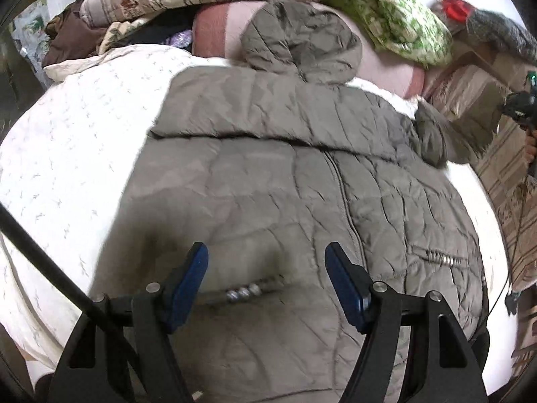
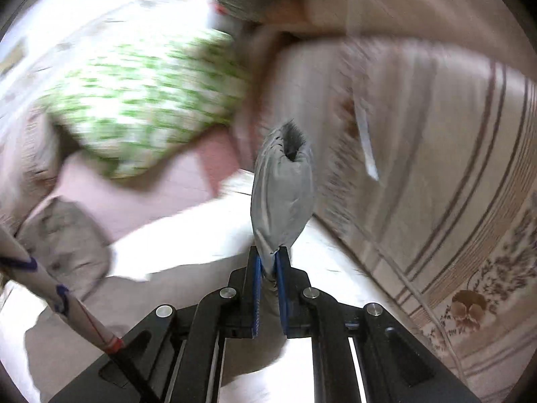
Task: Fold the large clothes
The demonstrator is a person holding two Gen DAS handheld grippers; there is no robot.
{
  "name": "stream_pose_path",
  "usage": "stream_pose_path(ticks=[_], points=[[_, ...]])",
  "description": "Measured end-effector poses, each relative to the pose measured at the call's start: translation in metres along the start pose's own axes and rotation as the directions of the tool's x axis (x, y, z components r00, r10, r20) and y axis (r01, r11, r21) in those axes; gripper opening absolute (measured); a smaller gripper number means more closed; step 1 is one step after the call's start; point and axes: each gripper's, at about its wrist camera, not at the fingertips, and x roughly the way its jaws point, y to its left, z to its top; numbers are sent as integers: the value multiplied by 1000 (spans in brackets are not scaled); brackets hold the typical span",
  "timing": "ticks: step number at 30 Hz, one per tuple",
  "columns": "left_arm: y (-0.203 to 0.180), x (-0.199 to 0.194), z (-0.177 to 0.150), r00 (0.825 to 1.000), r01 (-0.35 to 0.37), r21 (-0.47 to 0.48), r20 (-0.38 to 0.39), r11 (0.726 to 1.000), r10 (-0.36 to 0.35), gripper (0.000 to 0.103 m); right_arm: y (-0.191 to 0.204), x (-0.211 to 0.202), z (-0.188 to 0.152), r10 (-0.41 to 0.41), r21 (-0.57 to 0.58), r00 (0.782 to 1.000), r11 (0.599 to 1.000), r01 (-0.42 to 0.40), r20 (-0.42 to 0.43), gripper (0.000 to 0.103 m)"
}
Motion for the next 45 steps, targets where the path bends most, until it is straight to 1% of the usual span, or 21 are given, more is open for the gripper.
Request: stream_pose_path(ticks=[3,5,10,12,14,16,19,22,25,28,31,32,34,35,36,38,40,41,42,44,45], points=[[17,-6,16,995,-55,-17,79,998,56,71,60,-31,-7,98,-70,995,993,-98,3,10],[32,-5,30,986,-108,-32,125,994,111,71,103,-43,-18,164,-119,986,979,-165,-19,10],[80,-1,41,952,-199,-103,214,974,217,71,221,-50,-63,302,-242,945,915,-324,-123,10],[107,9,34,939,-241,-149,215,959,269,71,261,-48,-86,343,-283,923,880,-380,-173,10],[126,20,34,935,-289,-182,156,940,317,71,307,-41,-114,377,-327,897,839,-436,-229,10],[139,23,39,936,-294,-196,140,936,323,71,339,-32,-138,394,-354,877,807,-473,-275,10],[144,14,46,928,-285,-216,181,934,325,71,385,-14,-178,399,-386,850,765,-515,-343,9],[142,8,51,916,-296,-201,219,934,337,71,414,-4,-210,388,-414,836,737,-534,-387,9],[137,7,56,896,-340,-173,239,924,375,71,429,7,-234,370,-439,829,717,-542,-419,9],[138,8,61,902,-333,-170,230,928,366,71,435,24,-254,340,-452,821,706,-545,-459,11],[144,15,61,916,-319,-188,192,929,353,71,434,32,-267,310,-468,828,707,-530,-468,16],[148,17,61,921,-313,-201,176,928,349,71,433,29,-268,312,-476,827,699,-533,-468,22],[155,21,59,928,-302,-228,151,926,340,71,431,17,-267,337,-478,812,676,-561,-476,46],[158,21,59,931,-295,-241,145,925,335,71,428,10,-266,350,-481,809,666,-569,-472,63],[160,21,58,935,-286,-253,140,924,327,71,424,-1,-264,362,-495,814,657,-568,-454,69],[164,20,57,944,-256,-275,133,927,301,71,417,-21,-258,384,-526,821,634,-567,-422,68],[164,19,56,949,-239,-286,135,928,286,71,413,-33,-249,394,-542,836,637,-548,-382,67],[164,18,56,949,-237,-287,136,928,285,71,414,-36,-243,387,-551,852,650,-523,-353,57],[163,18,55,949,-238,-286,136,928,285,71,417,-36,-239,374,-557,865,661,-502,-335,41],[161,20,55,950,-239,-277,133,931,284,71,426,-23,-224,335,-539,894,714,-448,-299,36],[160,20,55,949,-242,-273,131,931,285,71,428,-16,-220,324,-523,899,732,-436,-295,36]])
